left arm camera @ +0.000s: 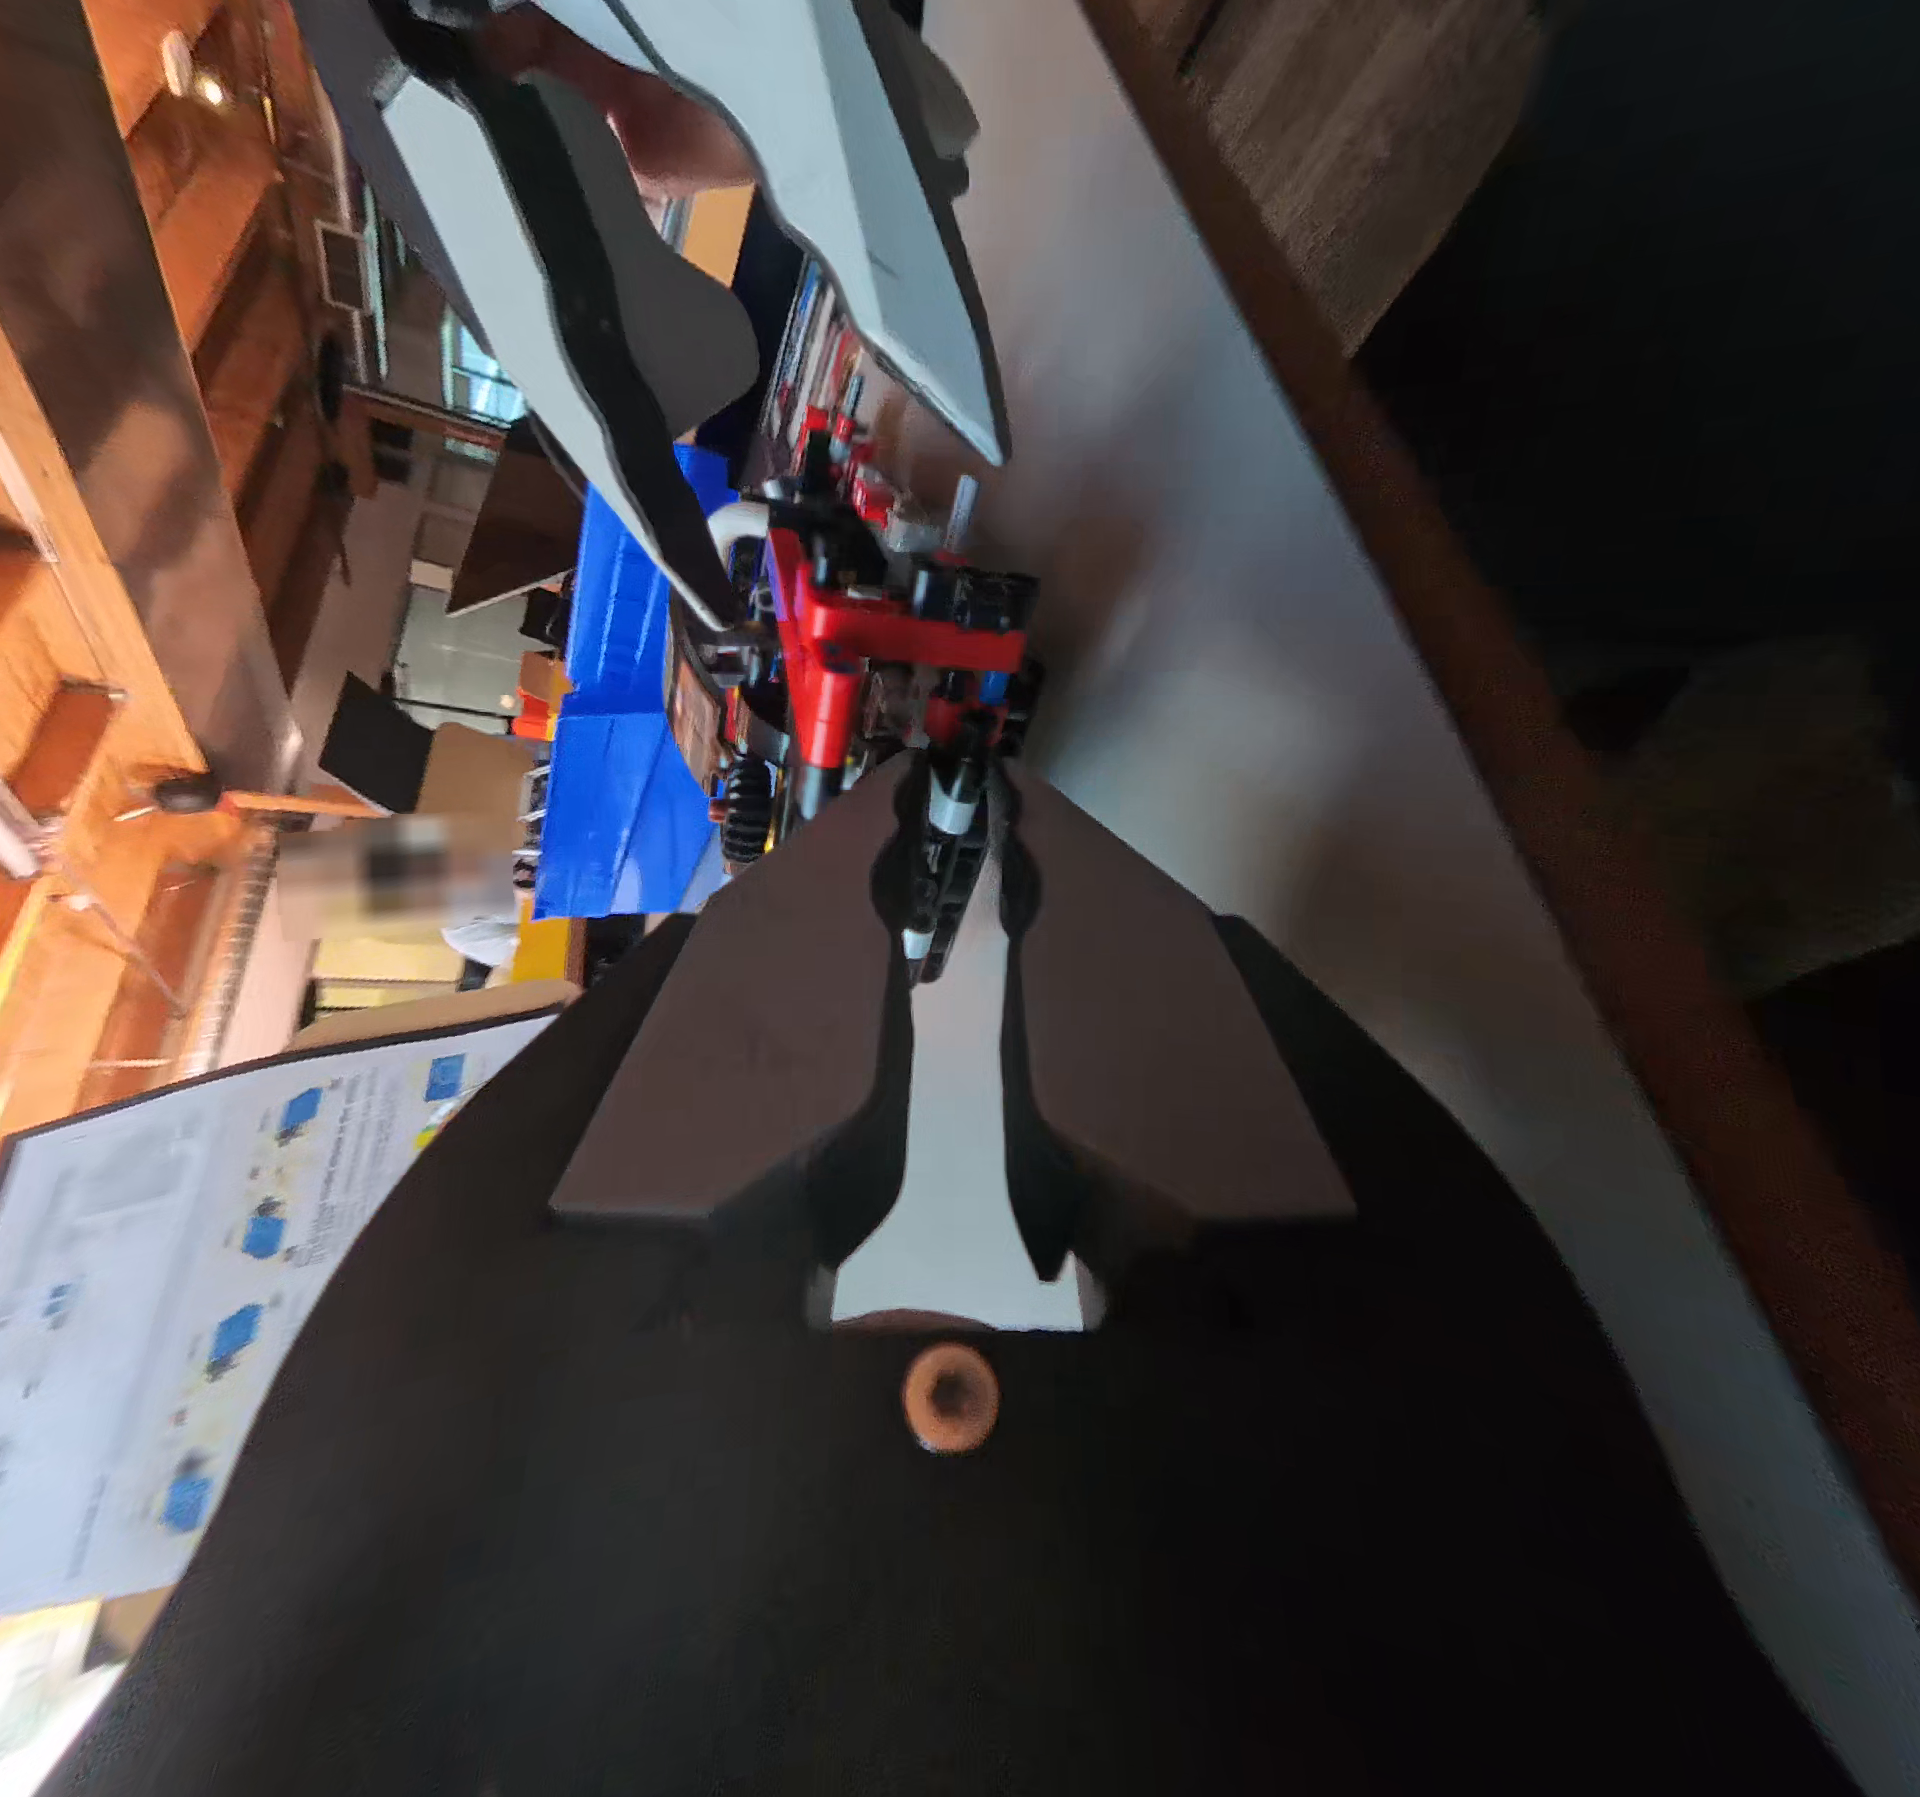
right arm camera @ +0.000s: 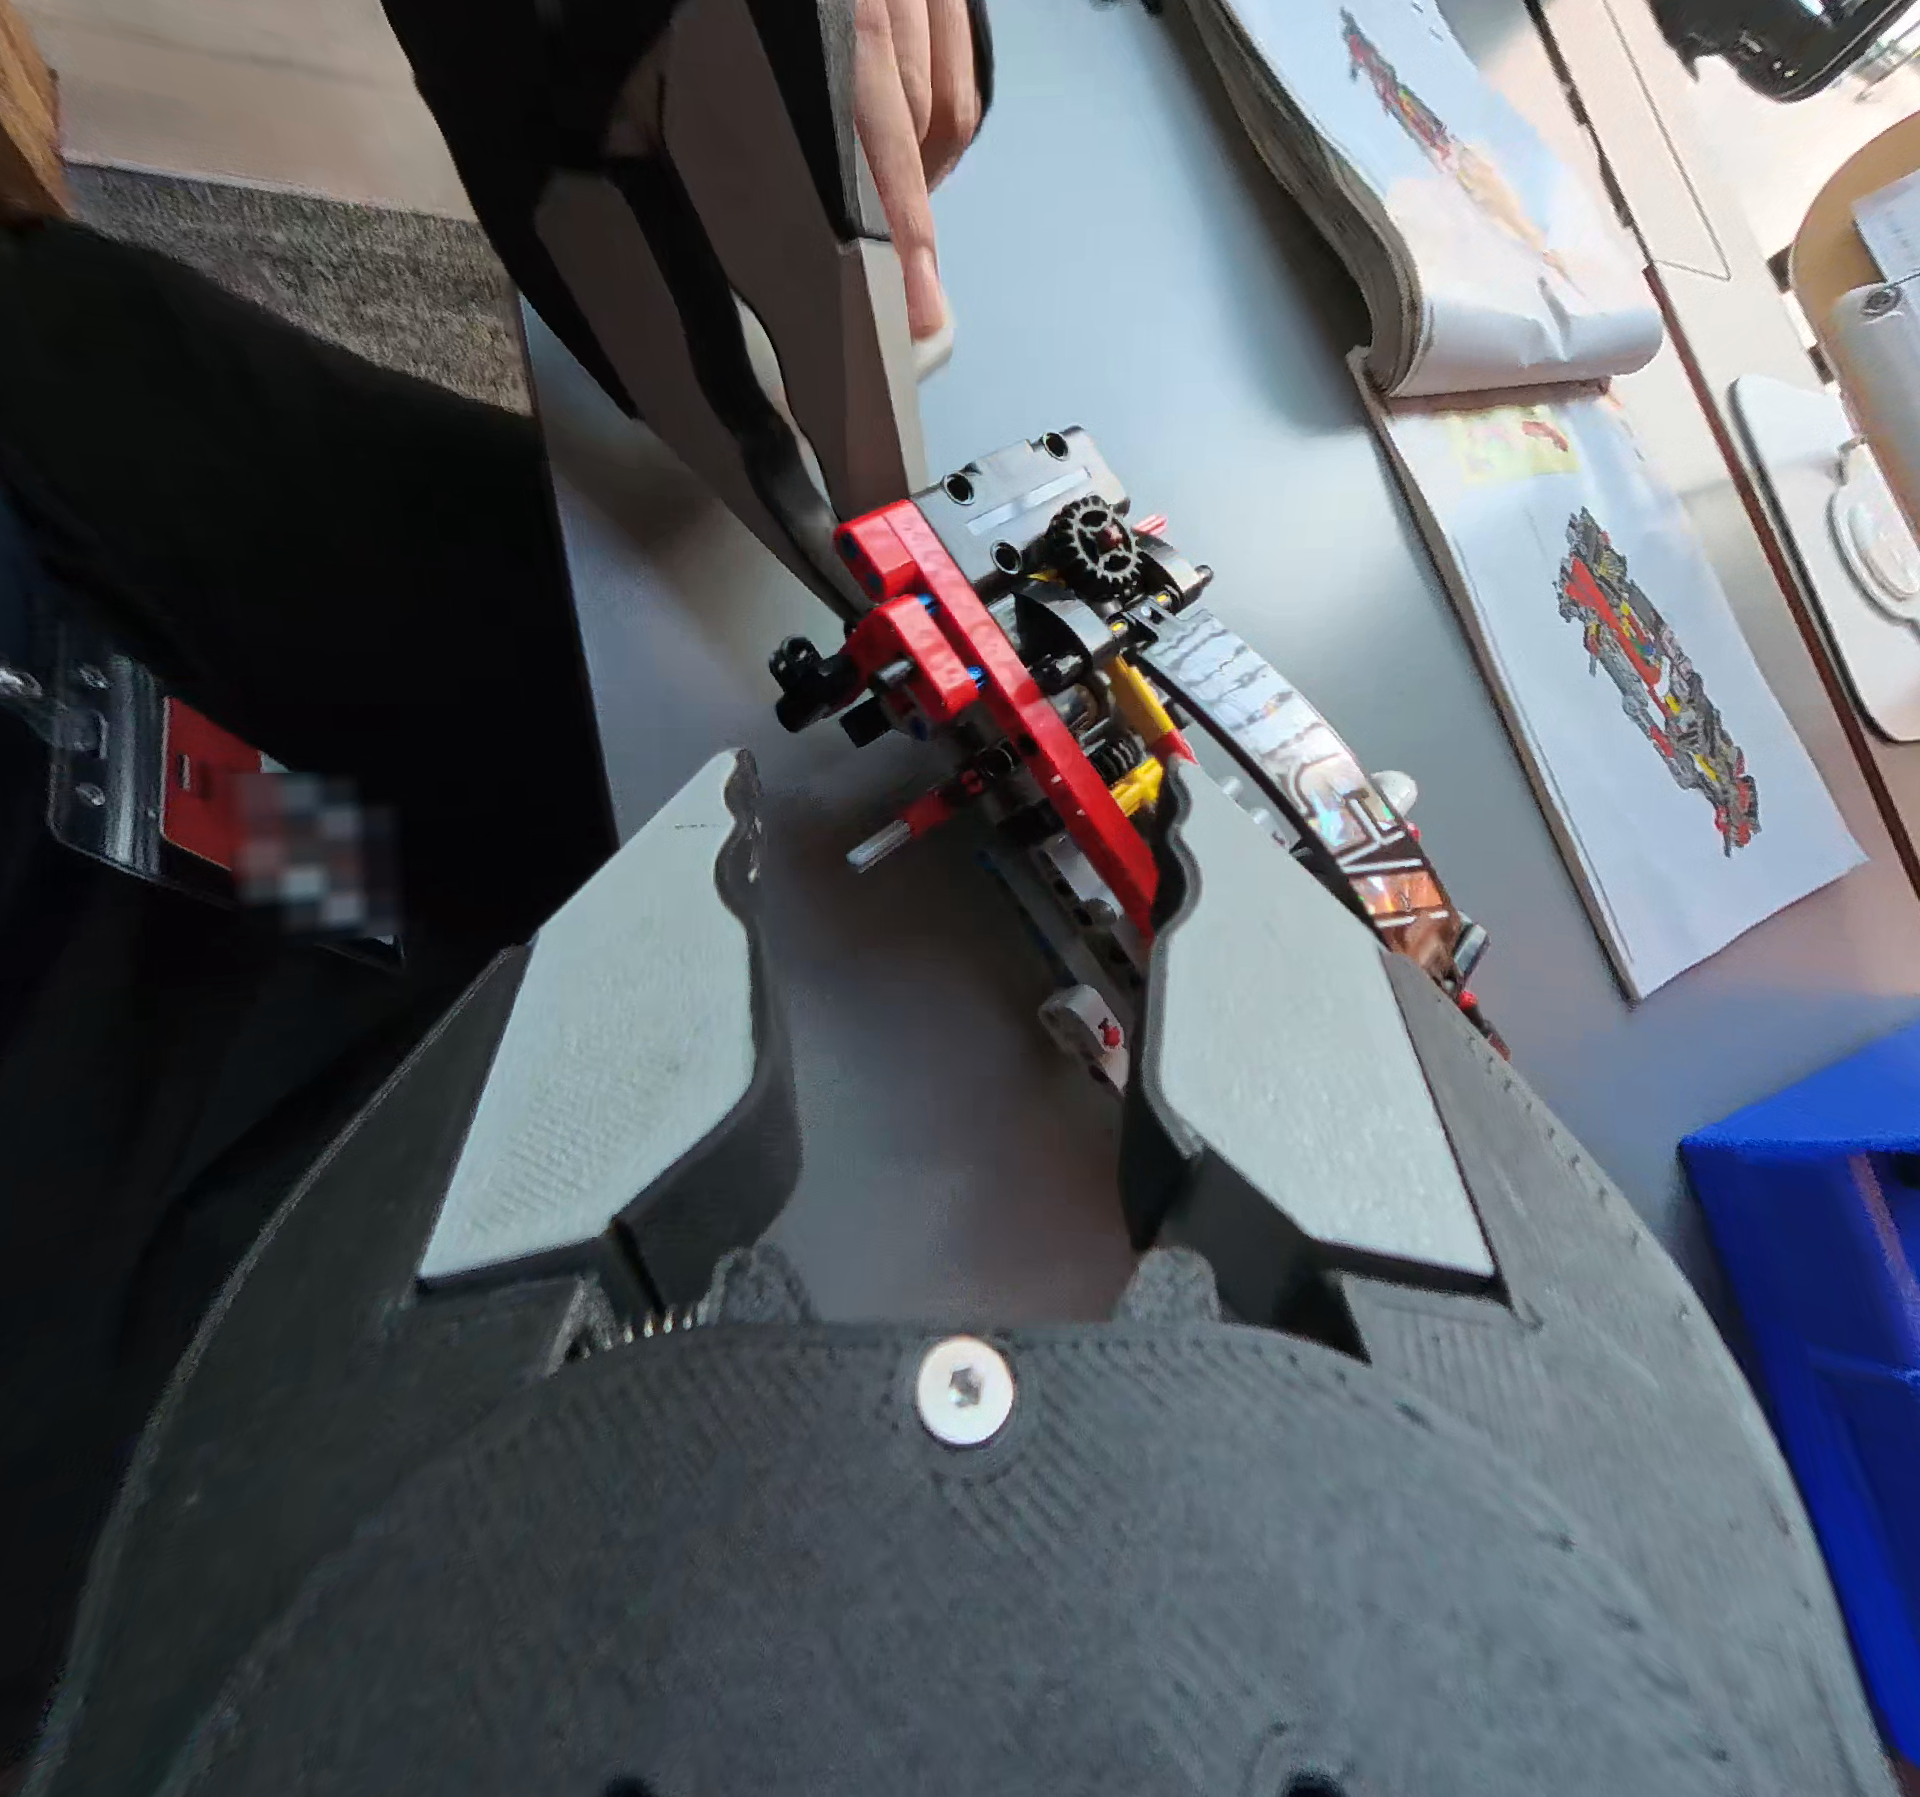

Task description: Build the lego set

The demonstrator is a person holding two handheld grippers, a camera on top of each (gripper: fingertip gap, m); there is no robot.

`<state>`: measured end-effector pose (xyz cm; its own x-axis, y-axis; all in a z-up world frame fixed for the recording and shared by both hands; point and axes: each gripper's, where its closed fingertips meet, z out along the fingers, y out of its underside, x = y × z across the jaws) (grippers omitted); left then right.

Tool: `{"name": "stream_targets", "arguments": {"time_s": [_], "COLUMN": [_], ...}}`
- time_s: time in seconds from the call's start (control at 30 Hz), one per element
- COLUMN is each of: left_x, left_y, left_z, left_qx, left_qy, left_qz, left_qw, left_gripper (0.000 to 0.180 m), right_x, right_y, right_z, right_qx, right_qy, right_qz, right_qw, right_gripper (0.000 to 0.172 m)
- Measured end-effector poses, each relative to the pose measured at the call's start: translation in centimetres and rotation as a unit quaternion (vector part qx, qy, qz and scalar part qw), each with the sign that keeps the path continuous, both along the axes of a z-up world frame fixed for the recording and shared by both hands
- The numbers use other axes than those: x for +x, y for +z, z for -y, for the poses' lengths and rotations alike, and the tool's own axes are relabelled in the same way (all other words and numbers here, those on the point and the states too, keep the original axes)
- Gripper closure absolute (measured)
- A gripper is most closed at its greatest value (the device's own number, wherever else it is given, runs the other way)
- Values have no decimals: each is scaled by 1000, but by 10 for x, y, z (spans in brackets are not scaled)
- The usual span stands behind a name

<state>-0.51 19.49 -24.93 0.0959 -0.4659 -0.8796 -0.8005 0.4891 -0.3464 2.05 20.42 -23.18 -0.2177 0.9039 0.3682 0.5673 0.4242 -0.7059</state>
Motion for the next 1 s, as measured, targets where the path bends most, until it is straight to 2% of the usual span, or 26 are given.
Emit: {"name": "stream_targets", "arguments": {"time_s": [0.07, 0.1, 0.13, 0.23, 0.27, 0.33, 0.4, 0.47, 0.5, 0.57, 0.63, 0.7, 0.83, 1.0], "left_x": [4, 4, 2, -14, -22, -31, -30, -34, -33, -26, -25, -21, -16, -8], "left_y": [3, 10, 21, 43, 49, 41, 34, 36, 37, 32, 23, 15, -6, -10], "left_z": [15, 22, 27, 33, 25, 6, -5, -21, -23, -15, -16, -14, -6, -7], "left_qx": [-33, -43, -46, -71, -89, -193, -293, -320, -342, -429, -476, -497, -513, -523], "left_qy": [-12, -17, -12, 11, 36, 85, 96, 93, 74, 28, 15, -2, -12, -14], "left_qz": [30, 58, 96, 172, 200, 223, 234, 240, 246, 250, 234, 221, 188, 177], "left_qw": [999, 997, 994, 983, 975, 952, 922, 912, 904, 867, 848, 839, 837, 834], "left_gripper": [180, 178, 166, 167, 161, 133, 119, 110, 104, 93, 92, 95, 104, 99], "right_x": [4, 5, 6, 13, 15, 15, 10, 3, 0, -5, -8, -8, -7, -12], "right_y": [-6, -9, -11, -20, -20, -18, -16, -18, -21, -25, -26, -25, -22, -29], "right_z": [4, 6, 6, 0, -2, -5, -2, 3, 4, 7, 7, 8, 9, 3], "right_qx": [8, 9, 8, 7, 17, 43, 64, 87, 95, 98, 98, 92, 97, 89], "right_qy": [1, 4, 4, -4, 1, 11, 30, 49, 52, 53, 49, 43, 32, 43], "right_qz": [7, 5, 5, 11, 11, 19, 30, 47, 56, 58, 50, 38, 20, 43], "right_qw": [1000, 1000, 1000, 1000, 1000, 999, 997, 994, 993, 992, 993, 994, 995, 994], "right_gripper": [97, 98, 100, 98, 99, 95, 92, 95, 97, 100, 101, 100, 100, 104]}}
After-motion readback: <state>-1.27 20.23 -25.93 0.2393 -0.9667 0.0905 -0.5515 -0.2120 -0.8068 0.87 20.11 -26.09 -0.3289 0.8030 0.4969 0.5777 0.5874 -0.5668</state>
